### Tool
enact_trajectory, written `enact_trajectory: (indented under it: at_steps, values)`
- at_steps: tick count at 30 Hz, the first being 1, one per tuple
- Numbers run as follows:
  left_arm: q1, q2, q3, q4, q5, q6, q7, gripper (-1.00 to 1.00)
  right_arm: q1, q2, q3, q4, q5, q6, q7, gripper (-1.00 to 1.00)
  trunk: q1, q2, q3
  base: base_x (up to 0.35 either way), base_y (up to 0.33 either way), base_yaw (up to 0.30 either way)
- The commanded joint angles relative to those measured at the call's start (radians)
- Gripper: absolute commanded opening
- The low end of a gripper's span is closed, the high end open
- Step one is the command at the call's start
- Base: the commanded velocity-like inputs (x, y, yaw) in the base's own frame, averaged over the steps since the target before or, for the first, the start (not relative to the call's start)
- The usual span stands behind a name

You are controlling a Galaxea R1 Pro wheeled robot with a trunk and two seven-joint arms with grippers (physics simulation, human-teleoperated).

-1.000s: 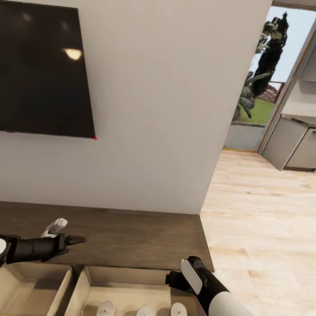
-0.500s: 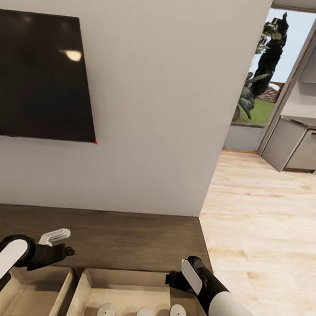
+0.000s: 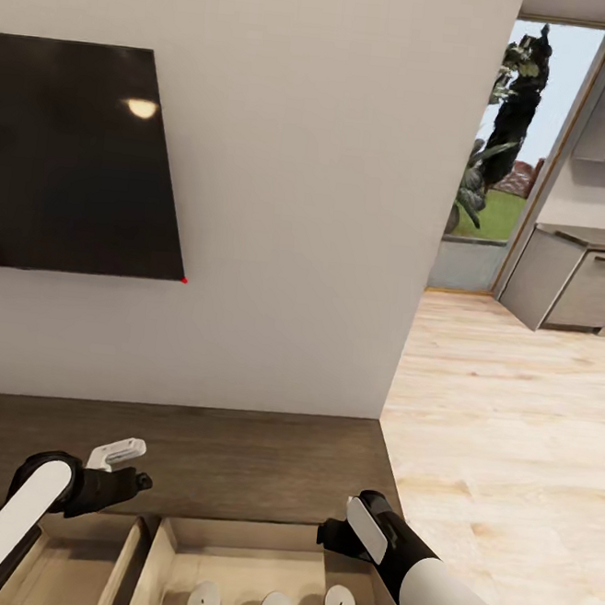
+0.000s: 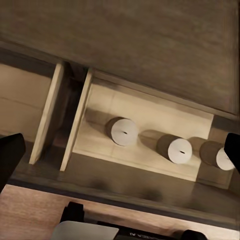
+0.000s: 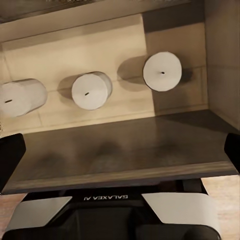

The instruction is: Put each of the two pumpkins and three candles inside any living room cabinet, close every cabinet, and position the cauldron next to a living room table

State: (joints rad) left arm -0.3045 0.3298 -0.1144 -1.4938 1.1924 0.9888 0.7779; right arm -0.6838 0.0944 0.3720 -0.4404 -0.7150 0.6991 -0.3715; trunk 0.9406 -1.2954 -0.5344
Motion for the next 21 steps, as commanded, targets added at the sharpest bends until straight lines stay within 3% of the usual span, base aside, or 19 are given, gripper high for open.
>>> enact_trajectory:
  at_steps: [1, 12, 21]
  values:
    - [-0.001, 0.001, -0.002, -0.003, 0.009, 0.001, 0.011, 1.00, -0.001, -0.001, 0.007, -0.001, -0.011, 0.002, -0.009, 1.00, -0.004, 0.007, 0.002, 0.000, 0.000, 0.000]
    - [-0.001, 0.000, -0.002, -0.006, 0.009, 0.001, 0.010, 1.00, -0.001, -0.001, 0.007, -0.001, -0.011, 0.002, -0.009, 1.00, -0.046, 0.084, 0.037, 0.000, 0.000, 0.000]
    - [-0.001, 0.000, -0.002, -0.008, 0.010, 0.002, 0.006, 1.00, -0.001, -0.001, 0.007, -0.001, -0.011, 0.002, -0.009, 1.00, -0.046, 0.084, 0.037, -0.011, 0.000, 0.000]
